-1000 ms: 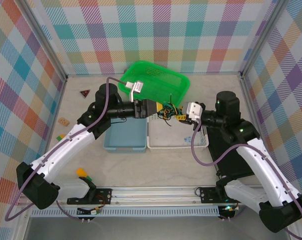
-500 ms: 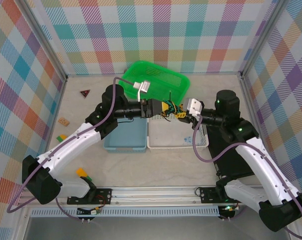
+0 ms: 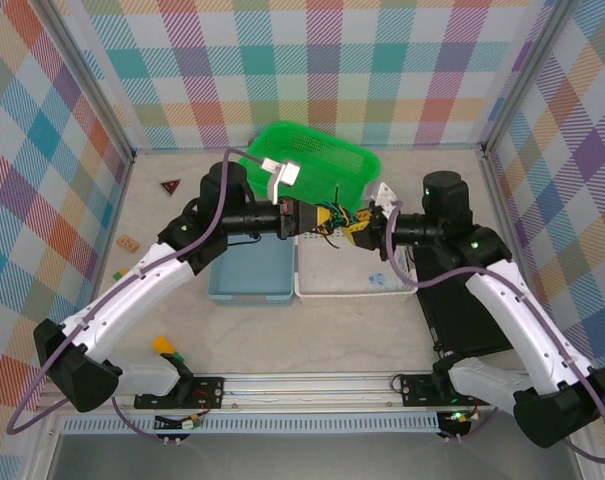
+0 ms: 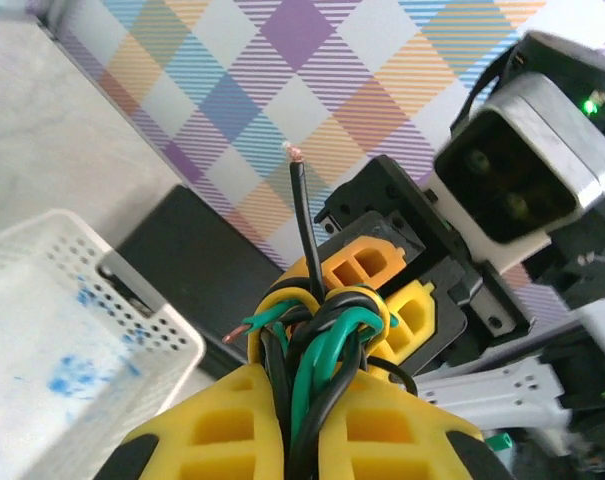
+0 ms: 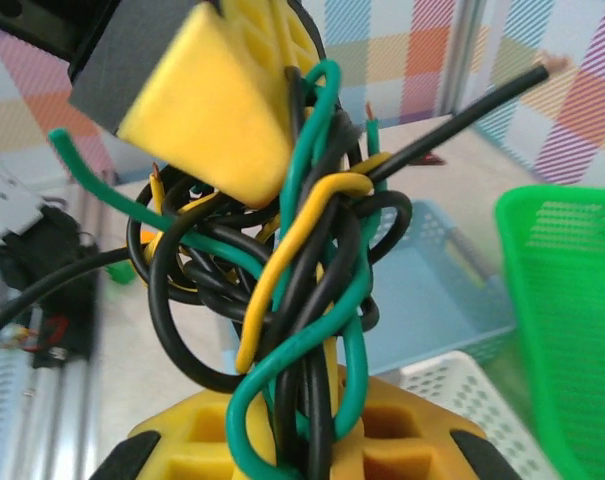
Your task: Untangle the cables
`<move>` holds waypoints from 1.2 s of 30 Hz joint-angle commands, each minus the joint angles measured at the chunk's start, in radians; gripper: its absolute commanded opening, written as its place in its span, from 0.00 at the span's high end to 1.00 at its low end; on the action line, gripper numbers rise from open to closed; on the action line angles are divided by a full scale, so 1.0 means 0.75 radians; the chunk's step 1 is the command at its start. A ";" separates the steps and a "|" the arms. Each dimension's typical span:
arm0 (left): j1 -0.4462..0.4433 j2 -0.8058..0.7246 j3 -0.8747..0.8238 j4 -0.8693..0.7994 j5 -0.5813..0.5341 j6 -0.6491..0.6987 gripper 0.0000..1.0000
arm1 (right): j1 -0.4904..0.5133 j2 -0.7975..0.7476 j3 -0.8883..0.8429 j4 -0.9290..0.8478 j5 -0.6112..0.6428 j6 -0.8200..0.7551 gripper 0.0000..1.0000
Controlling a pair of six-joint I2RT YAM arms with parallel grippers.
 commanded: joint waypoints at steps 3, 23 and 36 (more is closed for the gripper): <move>-0.012 -0.022 0.094 -0.387 -0.158 0.558 1.00 | -0.056 0.134 0.205 -0.144 -0.319 0.498 1.00; -0.048 0.014 0.077 -0.759 -0.333 1.139 1.00 | -0.218 0.261 0.341 0.097 -0.501 1.277 1.00; 0.055 0.088 0.229 -0.489 -0.327 0.591 1.00 | -0.221 0.151 0.335 -0.364 -0.232 0.713 0.51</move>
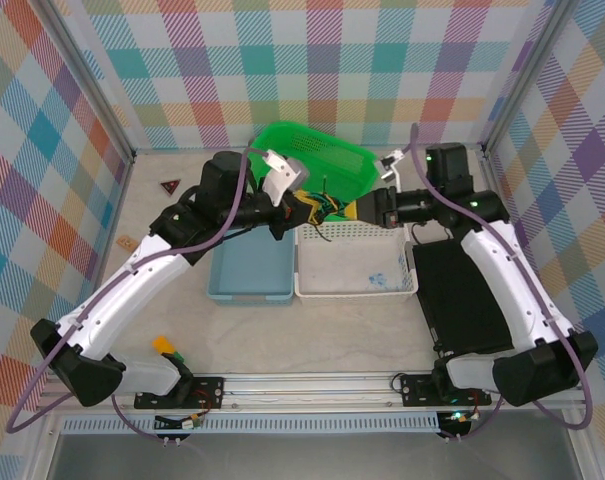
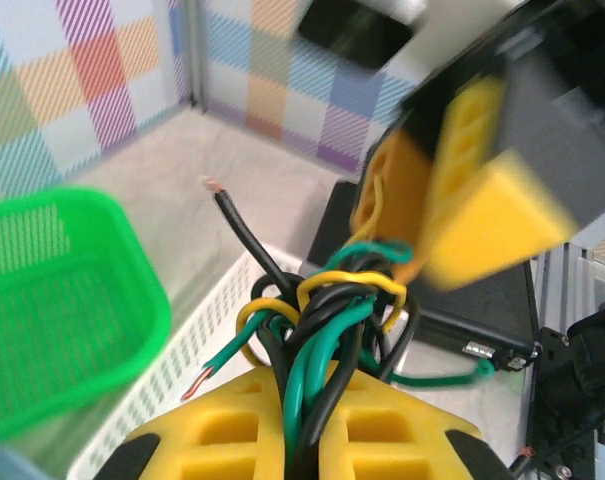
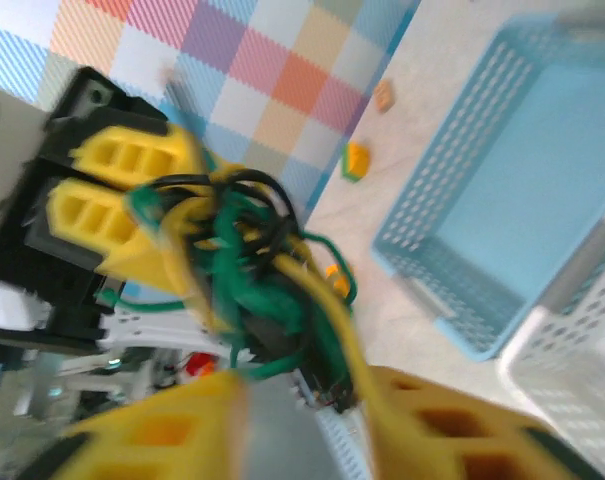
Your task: Untangle the cables
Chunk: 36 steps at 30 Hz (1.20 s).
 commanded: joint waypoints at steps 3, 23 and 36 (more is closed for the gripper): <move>0.054 0.007 0.029 -0.078 0.038 -0.163 1.00 | -0.076 -0.119 0.058 -0.115 0.027 -0.219 0.40; 0.056 -0.166 -0.244 0.235 0.492 -0.016 1.00 | -0.070 -0.233 -0.131 -0.136 -0.009 -0.310 0.35; 0.056 -0.165 -0.274 0.307 0.533 -0.025 1.00 | -0.001 -0.202 -0.188 0.020 -0.049 -0.209 1.00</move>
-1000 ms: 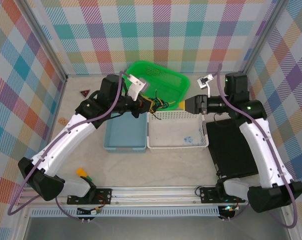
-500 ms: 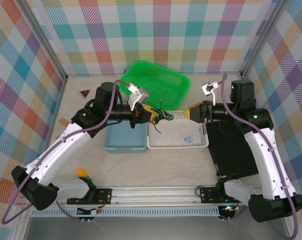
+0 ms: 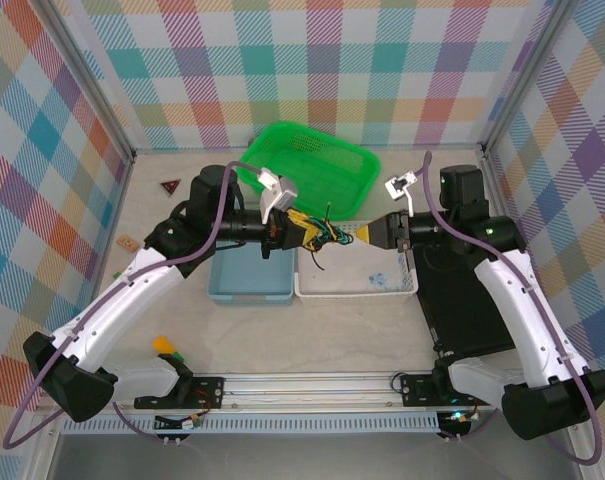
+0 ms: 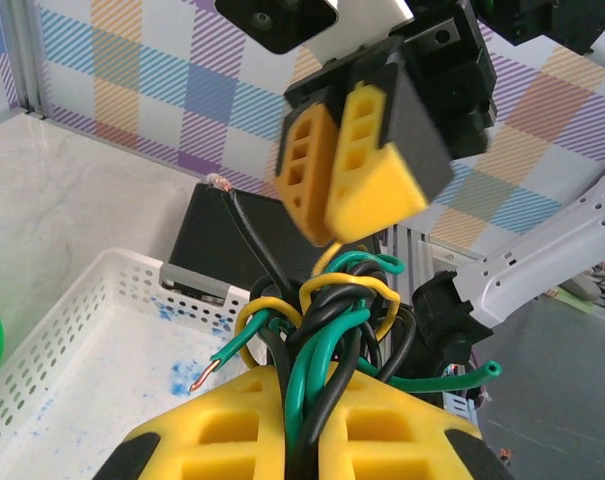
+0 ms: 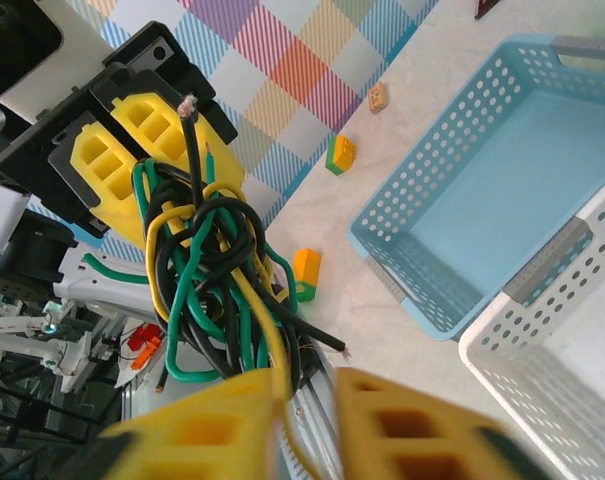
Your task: Untangle the cables
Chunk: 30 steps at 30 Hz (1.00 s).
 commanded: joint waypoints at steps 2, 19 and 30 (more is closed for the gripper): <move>0.003 -0.047 -0.026 0.071 0.016 0.015 1.00 | 0.005 0.007 0.024 0.011 0.019 0.001 1.00; 0.008 -0.162 -0.035 -0.165 -0.058 0.118 1.00 | -0.198 0.075 0.149 -0.258 1.018 0.144 1.00; 0.049 -0.192 -0.027 -0.359 -0.108 0.215 1.00 | -0.362 0.123 0.221 -0.287 1.141 0.167 1.00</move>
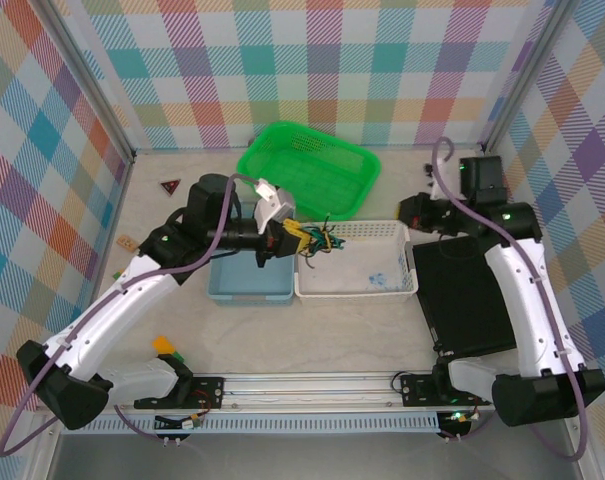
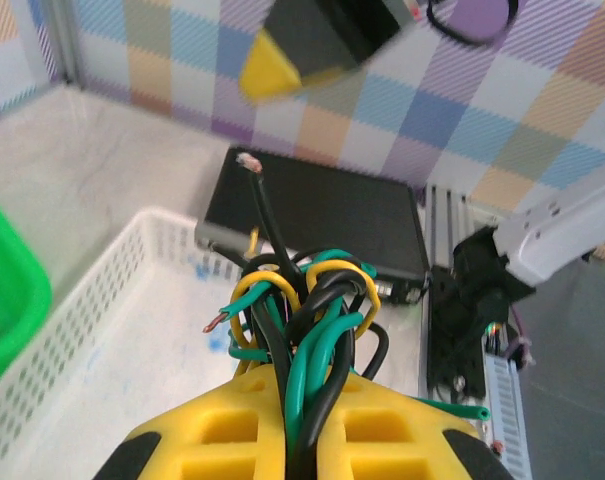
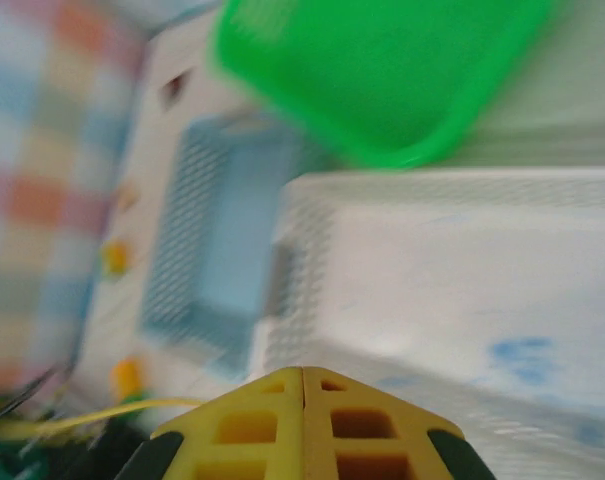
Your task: Untangle the cables
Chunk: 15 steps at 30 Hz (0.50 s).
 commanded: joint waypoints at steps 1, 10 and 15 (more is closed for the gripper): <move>0.040 -0.109 0.014 -0.183 0.006 0.071 1.00 | -0.125 0.039 0.040 -0.020 0.394 0.003 1.00; 0.080 -0.134 -0.022 -0.200 0.012 0.091 1.00 | -0.181 0.036 -0.003 0.110 -0.125 -0.172 1.00; 0.082 -0.091 -0.014 -0.158 0.046 0.103 1.00 | -0.093 -0.107 -0.211 0.332 -0.498 -0.420 0.51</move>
